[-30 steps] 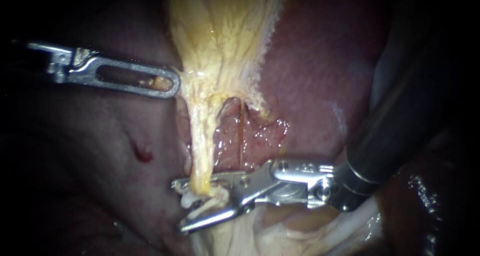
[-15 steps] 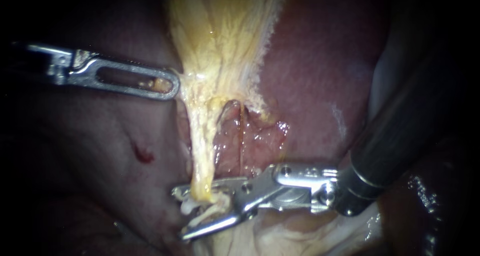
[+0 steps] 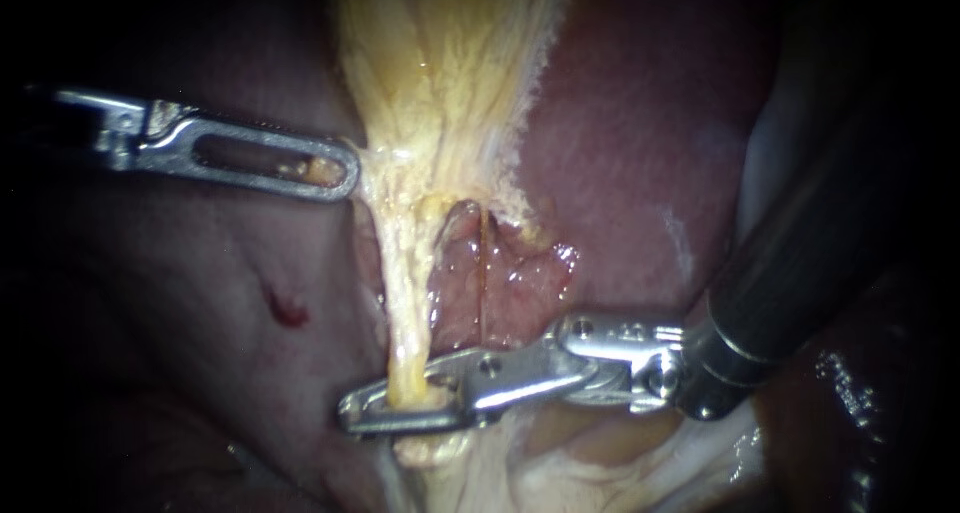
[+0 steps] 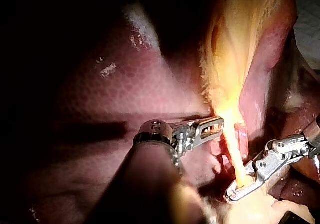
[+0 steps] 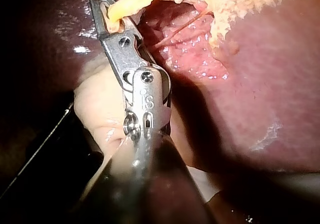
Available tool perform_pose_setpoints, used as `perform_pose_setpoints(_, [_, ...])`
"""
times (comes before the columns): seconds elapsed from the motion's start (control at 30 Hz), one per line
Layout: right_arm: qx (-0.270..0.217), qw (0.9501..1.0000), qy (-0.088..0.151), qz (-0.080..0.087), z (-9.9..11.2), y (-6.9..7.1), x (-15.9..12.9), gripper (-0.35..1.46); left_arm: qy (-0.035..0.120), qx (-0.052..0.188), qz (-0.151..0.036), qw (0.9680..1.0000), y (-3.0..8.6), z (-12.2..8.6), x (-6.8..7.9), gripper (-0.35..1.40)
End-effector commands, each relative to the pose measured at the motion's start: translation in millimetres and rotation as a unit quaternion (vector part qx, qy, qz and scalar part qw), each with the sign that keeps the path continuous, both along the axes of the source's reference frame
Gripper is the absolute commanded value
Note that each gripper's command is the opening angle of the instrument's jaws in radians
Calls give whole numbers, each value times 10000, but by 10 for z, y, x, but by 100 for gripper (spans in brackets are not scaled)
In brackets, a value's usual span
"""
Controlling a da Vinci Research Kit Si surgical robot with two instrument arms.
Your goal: Clipping second clip left tube
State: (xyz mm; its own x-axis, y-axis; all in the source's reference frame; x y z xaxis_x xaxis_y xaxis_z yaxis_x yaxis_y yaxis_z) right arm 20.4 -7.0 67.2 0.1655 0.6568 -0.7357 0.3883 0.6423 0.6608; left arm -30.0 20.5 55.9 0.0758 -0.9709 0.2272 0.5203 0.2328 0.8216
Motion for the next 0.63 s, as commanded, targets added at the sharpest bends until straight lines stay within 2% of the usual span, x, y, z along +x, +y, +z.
perform_pose_setpoints(0.03, [56, 10000, -10, -4, 0, -1, 1, -35, -1, -1, -1, 10000, 0, 0, 0, -35])
perform_pose_setpoints(0.63, [140, 9999, -14, -78, 2, 0, 0, -35, -1, -2, -1, 10000, 1, 2, 1, -35])
